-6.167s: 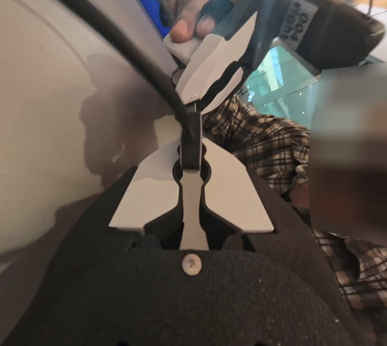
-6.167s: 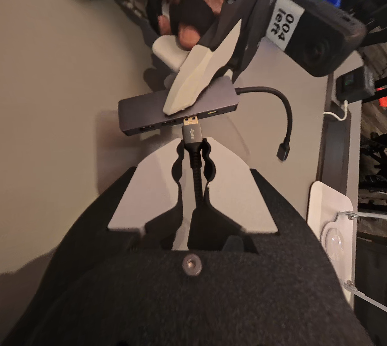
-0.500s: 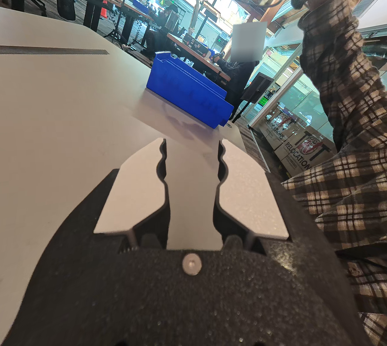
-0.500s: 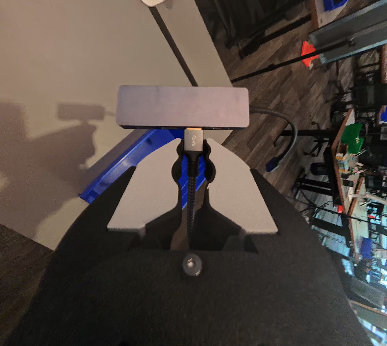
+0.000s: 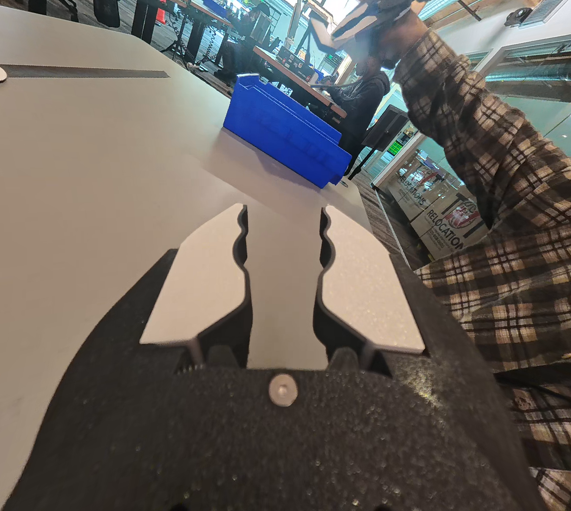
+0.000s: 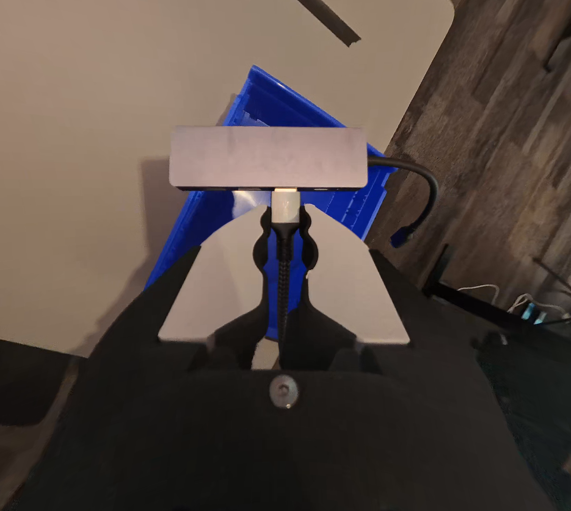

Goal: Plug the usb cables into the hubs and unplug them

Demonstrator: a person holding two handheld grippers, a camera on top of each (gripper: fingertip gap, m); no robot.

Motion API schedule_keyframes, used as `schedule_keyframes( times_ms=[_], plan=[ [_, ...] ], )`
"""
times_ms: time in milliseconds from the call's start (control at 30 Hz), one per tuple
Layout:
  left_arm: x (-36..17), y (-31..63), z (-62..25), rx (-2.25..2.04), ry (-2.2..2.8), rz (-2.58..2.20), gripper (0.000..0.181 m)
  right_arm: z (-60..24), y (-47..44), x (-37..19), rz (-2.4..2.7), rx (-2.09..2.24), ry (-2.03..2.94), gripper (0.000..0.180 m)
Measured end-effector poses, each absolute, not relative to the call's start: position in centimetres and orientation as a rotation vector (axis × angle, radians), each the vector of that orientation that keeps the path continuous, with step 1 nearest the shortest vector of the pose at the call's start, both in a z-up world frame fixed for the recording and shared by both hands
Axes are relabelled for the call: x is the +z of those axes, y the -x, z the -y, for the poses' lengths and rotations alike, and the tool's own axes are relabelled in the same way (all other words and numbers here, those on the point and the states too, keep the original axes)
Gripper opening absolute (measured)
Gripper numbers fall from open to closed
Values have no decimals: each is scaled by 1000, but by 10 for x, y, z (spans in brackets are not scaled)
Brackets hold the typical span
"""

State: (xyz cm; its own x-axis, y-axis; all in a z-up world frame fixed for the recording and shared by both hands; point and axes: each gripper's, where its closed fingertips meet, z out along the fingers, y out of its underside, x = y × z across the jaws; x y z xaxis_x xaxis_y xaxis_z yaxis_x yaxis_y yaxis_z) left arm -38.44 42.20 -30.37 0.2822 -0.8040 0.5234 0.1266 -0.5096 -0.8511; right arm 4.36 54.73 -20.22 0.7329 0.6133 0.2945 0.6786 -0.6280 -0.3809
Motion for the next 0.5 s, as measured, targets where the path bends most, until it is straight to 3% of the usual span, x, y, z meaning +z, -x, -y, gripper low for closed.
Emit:
schedule_keyframes(
  times_ms=[500],
  plan=[
    [-304,384,-422,-1357,1695,-627,43,-554,-54,-231,696,-26,2568,16]
  ],
)
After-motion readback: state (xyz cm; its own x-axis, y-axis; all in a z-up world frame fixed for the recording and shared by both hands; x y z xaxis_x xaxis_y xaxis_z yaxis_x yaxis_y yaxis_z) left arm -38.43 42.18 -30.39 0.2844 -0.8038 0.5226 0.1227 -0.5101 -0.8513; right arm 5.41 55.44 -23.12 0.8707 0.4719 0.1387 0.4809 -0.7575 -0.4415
